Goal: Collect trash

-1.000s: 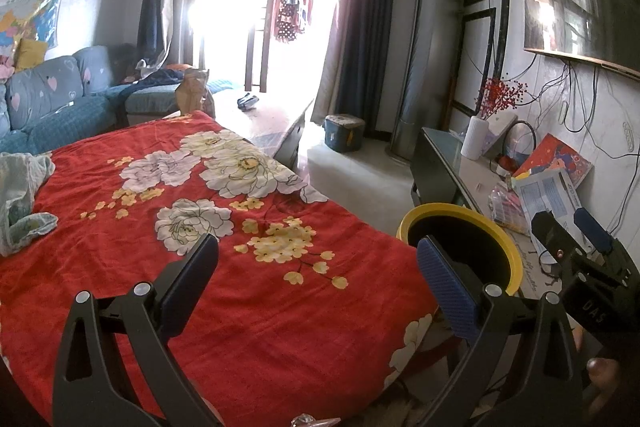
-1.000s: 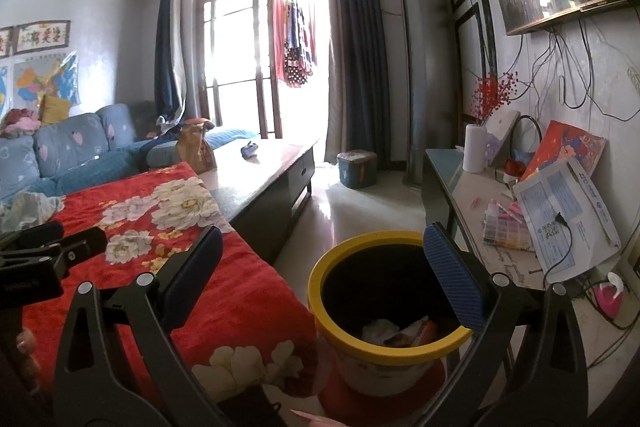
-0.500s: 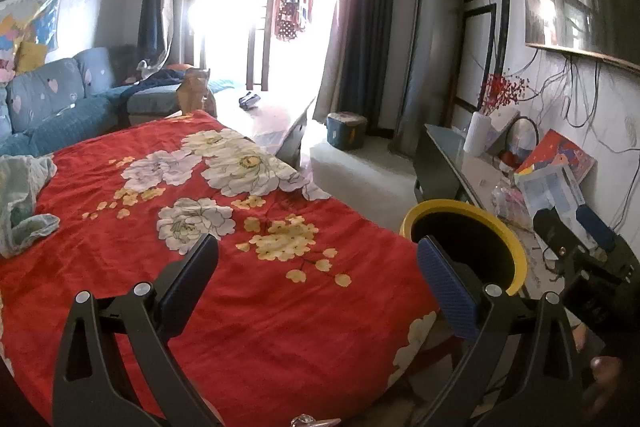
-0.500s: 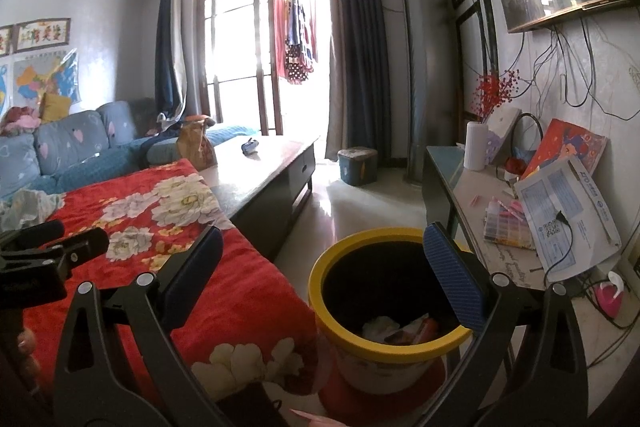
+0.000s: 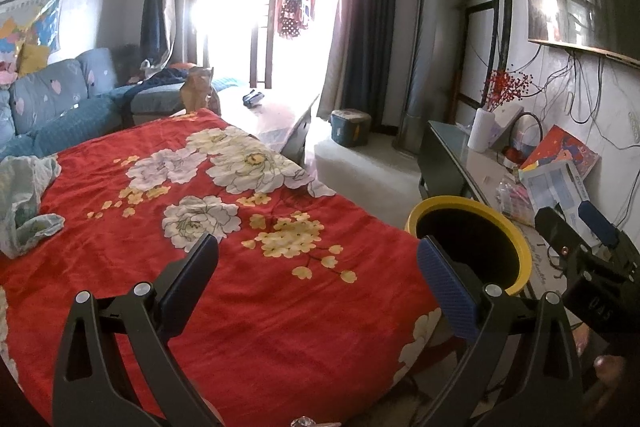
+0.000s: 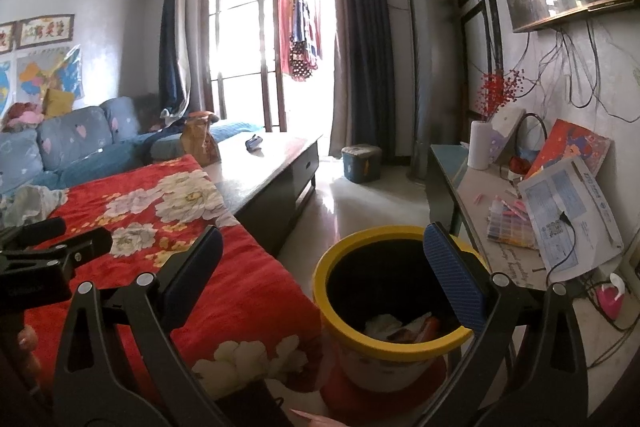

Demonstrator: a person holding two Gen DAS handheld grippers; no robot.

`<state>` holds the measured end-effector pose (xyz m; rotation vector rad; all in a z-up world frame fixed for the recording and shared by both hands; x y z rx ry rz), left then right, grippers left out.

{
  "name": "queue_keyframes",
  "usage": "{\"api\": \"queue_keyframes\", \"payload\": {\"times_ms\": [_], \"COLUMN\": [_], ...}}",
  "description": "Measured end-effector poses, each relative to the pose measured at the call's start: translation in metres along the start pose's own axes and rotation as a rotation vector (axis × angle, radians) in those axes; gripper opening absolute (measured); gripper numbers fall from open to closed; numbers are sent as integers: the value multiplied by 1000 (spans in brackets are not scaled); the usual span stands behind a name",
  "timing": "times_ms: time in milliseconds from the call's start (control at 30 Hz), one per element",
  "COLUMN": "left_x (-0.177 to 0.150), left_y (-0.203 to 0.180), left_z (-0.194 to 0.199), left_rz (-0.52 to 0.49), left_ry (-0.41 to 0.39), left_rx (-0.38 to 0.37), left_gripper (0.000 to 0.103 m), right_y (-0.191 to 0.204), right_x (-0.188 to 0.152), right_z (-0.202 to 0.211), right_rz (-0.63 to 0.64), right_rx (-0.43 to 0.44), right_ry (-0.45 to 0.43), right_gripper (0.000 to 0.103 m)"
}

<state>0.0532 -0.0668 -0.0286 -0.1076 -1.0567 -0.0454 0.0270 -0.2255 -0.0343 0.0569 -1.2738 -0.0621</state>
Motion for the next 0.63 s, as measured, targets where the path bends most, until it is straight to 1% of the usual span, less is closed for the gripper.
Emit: {"api": "queue_keyframes", "payload": {"times_ms": [100,167,233,300,333,367,400,433,467,500,533,567,600,633], "left_x": [4,9,12,14,13,12,7,2,-5,-19,-34,-42,-59,-77], "left_y": [9,22,44,78,101,122,156,184,214,255,293,314,348,379], "left_z": [5,12,21,34,44,50,62,70,80,92,103,110,121,131], "left_rz": [18,37,64,95,117,136,171,203,242,299,360,396,458,527], "left_ry": [-6,-9,-6,-7,-6,-4,7,21,38,67,96,113,148,180], "left_rx": [7,15,28,76,116,158,240,305,368,452,538,586,668,733], "left_gripper": [97,97,97,97,97,97,97,97,97,97,97,97,97,97], "right_y": [10,24,45,82,111,135,162,192,232,266,313,344,382,410], "right_x": [1,8,15,22,25,27,27,26,21,16,4,-5,-20,-31], "right_z": [-2,-4,-6,-10,-12,-13,-15,-18,-21,-24,-26,-28,-28,-29], "right_rz": [15,30,49,74,90,108,139,173,201,217,255,285,328,365], "right_rx": [34,80,151,247,331,392,452,508,587,664,745,785,825,835], "right_ry": [19,36,67,107,140,167,203,247,305,362,442,488,551,592], "right_gripper": [92,92,92,92,92,92,92,92,92,92,92,92,92,92]}}
Point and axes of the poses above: each gripper's, at about its wrist camera, not at the fingertips, and z roughly against the way its jaws point, y to its left, x to its top, the point moved 2 cm from there along -z, roughly the way its jaws point
